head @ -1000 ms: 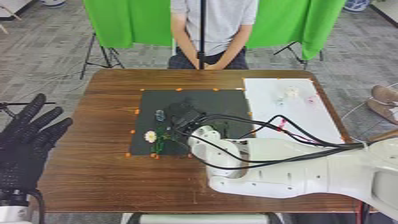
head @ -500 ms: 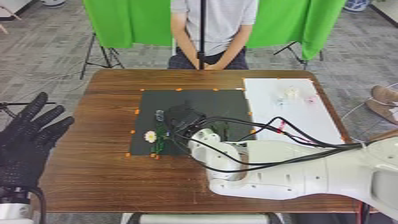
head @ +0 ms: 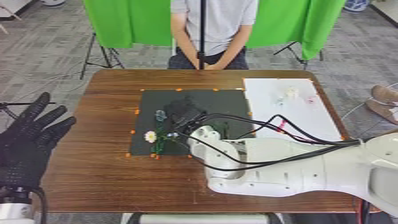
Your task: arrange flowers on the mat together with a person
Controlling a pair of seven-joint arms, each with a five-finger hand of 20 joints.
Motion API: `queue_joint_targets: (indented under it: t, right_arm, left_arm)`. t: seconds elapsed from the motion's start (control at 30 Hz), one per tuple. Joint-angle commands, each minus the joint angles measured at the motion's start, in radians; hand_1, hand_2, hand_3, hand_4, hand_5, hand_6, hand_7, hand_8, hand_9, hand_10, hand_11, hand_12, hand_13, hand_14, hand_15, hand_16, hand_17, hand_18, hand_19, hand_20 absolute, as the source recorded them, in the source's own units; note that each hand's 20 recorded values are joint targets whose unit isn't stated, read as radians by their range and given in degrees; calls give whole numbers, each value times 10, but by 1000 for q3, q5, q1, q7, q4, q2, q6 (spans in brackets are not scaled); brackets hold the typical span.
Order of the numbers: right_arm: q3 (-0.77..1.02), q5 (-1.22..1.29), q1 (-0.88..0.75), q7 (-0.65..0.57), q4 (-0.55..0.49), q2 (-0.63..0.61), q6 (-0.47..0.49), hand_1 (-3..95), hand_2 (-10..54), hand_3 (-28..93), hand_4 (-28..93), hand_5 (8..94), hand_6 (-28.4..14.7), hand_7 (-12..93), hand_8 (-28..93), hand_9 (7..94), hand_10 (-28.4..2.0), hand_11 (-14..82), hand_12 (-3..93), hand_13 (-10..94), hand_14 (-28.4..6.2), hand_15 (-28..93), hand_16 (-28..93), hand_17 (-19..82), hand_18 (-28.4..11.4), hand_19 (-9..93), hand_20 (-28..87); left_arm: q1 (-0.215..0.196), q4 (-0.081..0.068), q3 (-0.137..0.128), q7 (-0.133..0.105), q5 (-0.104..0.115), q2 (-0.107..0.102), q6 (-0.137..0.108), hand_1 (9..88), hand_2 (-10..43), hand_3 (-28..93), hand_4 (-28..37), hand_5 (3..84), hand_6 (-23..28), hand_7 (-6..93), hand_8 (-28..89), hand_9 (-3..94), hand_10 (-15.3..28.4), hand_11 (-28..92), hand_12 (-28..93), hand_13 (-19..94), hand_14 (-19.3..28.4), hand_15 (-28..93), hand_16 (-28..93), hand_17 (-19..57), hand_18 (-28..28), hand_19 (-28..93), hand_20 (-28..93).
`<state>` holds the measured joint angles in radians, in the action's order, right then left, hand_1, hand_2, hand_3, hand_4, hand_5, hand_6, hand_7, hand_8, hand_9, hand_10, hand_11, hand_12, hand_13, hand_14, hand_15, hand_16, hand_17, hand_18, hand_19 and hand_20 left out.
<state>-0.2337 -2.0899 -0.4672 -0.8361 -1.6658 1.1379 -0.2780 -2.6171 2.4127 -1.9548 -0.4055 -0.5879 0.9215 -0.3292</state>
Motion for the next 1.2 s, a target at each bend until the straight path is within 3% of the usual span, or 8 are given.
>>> queue_joint_targets:
  t: [0.03,0.27,0.53,0.67,0.8,0.93,1.0,1.2]
  right_arm:
    - [76,-1,3,-3,-74,-37,2,465,-95,699,-283,706,41,176,-62,727,-107,228,164,683,-79,518,158,241,-170,707,79]
    - [292,65,-117,58,-195,-154,61,433,-95,715,-282,693,33,160,-70,725,-113,223,163,682,-87,521,156,241,-174,713,76]
    - [701,290,-430,152,-335,-272,39,364,-50,724,-264,657,21,151,-131,691,-136,204,160,635,-118,515,142,208,-192,701,73]
    - [921,454,-614,236,-396,-318,5,325,-18,713,-257,629,12,150,-132,657,-152,190,154,600,-138,517,132,188,-195,687,72]
    - [1090,571,-775,288,-436,-355,-70,302,-3,710,-254,591,6,144,-130,623,-158,180,149,569,-149,519,119,168,-196,668,72]
    - [1183,631,-871,285,-454,-372,-169,288,4,708,-254,586,4,144,-128,611,-163,176,146,550,-159,516,111,154,-195,651,72]
    - [1218,686,-886,295,-452,-371,-185,282,6,709,-253,585,3,144,-128,608,-166,174,145,545,-160,518,109,151,-196,646,74]
    - [1313,827,-951,366,-453,-362,-254,272,14,707,-252,578,3,144,-128,599,-169,173,145,537,-166,523,102,149,-196,643,82]
  left_arm:
    - [-38,7,-3,-18,6,-1,-12,203,70,753,-268,305,43,93,-83,303,148,167,119,215,225,453,-57,-92,181,389,178]
    - [-63,19,-8,-28,2,-3,-19,203,70,754,-268,305,44,93,-83,303,147,167,119,215,226,454,-57,-92,181,389,177]
    - [-105,9,-3,-47,23,-19,-54,199,72,752,-272,305,43,94,-83,302,147,167,119,214,226,454,-58,-92,181,389,178]
    - [-118,10,-1,-34,-25,-20,-87,194,75,749,-278,305,41,95,-84,302,147,166,119,214,225,452,-58,-92,182,390,179]
    - [-146,13,-5,-88,12,-53,-101,185,74,747,-281,306,40,94,-84,300,146,164,119,212,225,449,-57,-93,180,388,178]
    - [-152,17,-18,-95,8,-52,-95,179,75,743,-282,306,39,91,-84,298,145,159,118,210,224,442,-57,-94,179,382,177]
    - [-159,18,-23,-125,20,-66,-99,176,75,744,-282,306,38,90,-83,298,144,156,118,210,223,439,-56,-94,178,378,176]
    - [-118,25,-29,-75,-20,-40,-78,172,76,744,-283,306,37,89,-81,298,144,153,120,210,224,437,-52,-96,177,371,174]
